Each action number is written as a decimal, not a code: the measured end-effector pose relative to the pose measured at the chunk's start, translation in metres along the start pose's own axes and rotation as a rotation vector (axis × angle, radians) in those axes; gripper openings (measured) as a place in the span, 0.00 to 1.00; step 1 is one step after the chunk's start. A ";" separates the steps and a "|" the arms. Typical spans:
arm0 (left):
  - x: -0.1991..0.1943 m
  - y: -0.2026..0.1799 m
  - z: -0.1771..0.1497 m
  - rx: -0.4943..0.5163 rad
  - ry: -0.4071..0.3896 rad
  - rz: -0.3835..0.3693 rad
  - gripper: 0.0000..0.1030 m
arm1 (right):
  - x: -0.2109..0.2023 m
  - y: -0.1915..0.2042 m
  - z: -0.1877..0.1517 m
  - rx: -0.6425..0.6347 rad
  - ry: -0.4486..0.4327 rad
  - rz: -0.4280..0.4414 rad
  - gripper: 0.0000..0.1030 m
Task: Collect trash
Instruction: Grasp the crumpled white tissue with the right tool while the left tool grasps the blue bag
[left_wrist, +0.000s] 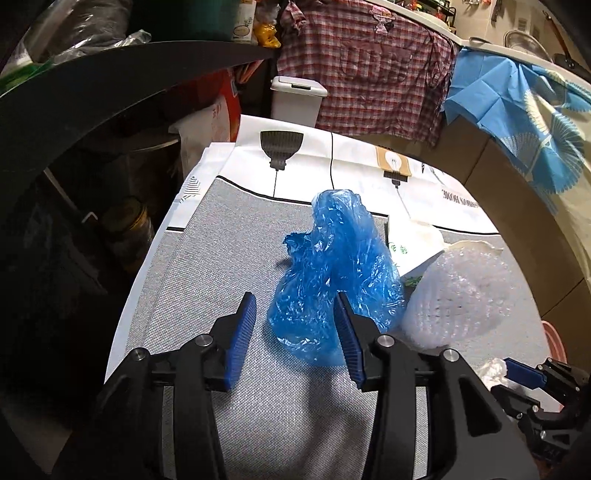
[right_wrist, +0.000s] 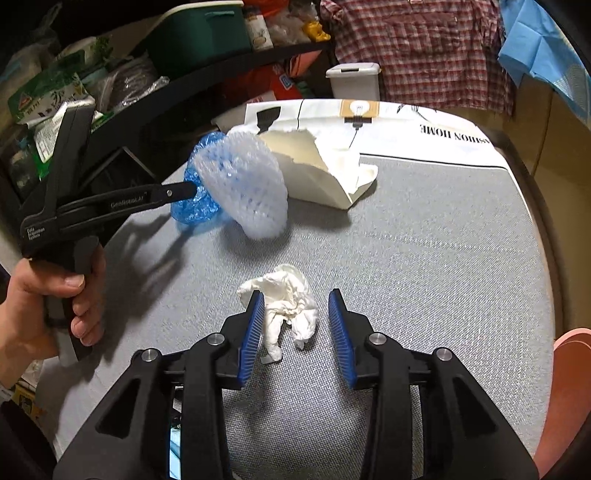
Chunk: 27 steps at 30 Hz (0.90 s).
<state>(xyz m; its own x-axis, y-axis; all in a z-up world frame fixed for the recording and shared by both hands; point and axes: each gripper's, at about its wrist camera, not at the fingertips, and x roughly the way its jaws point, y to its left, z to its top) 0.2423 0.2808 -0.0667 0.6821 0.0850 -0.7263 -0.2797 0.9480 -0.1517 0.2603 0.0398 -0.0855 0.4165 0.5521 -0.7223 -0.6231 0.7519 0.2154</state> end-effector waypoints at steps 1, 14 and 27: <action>0.001 -0.001 0.000 0.001 0.000 0.000 0.42 | 0.001 0.000 -0.001 -0.003 0.005 -0.001 0.36; 0.011 -0.006 -0.005 0.020 0.066 0.001 0.18 | 0.000 0.010 -0.002 -0.061 0.010 -0.007 0.10; -0.014 -0.008 -0.001 0.024 0.021 0.021 0.03 | -0.028 0.010 0.003 -0.069 -0.063 -0.017 0.08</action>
<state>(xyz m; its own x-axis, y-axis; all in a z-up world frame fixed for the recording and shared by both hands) 0.2341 0.2712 -0.0558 0.6614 0.0989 -0.7435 -0.2773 0.9533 -0.1199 0.2443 0.0326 -0.0609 0.4668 0.5630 -0.6820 -0.6590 0.7357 0.1562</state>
